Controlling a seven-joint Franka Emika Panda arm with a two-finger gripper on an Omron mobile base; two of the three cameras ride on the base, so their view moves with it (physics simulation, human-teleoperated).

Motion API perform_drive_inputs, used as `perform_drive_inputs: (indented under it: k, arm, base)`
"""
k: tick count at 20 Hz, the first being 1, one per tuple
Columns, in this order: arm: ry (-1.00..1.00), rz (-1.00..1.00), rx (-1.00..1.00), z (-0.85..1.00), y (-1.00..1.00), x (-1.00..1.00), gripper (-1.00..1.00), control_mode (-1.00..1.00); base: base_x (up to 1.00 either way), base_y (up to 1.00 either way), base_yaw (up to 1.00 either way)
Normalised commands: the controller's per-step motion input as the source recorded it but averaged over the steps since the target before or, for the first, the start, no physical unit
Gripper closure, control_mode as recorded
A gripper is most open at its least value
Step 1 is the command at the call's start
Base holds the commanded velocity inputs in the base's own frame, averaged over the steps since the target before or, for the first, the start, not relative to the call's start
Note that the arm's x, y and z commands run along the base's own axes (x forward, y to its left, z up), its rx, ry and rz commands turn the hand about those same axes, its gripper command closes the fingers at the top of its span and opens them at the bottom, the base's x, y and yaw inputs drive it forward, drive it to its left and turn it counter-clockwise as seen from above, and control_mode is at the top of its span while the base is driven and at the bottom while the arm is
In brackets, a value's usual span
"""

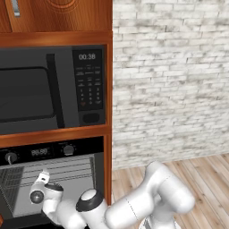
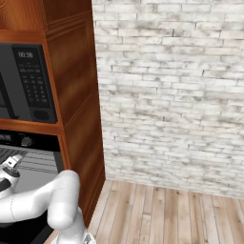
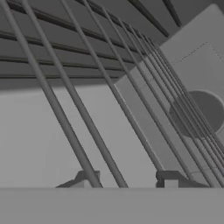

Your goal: Take the fish from the oven and place it on the plate on the counter.

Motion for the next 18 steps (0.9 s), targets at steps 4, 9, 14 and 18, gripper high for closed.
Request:
perform_drive_inputs:
  k: [4,9,14,18]
  arm:
    - [0.0,0.0,0.0,-0.94,0.0,-0.7,1.0,-1.0]
    - [0.0,0.0,0.0,-0.91,0.0,-0.75,1.0,-1.0]
    - [0.0,0.0,0.0,-0.86,0.01,-0.74,1.0,-1.0]
    - [0.0,0.01,0.0,-0.84,0.0,-0.75,1.0,-1.0]
  base:
    - [0.0,0.0,0.0]
    - [0.0,0.0,0.0]
    - [0.0,0.0,0.0]
    - [0.0,0.0,0.0]
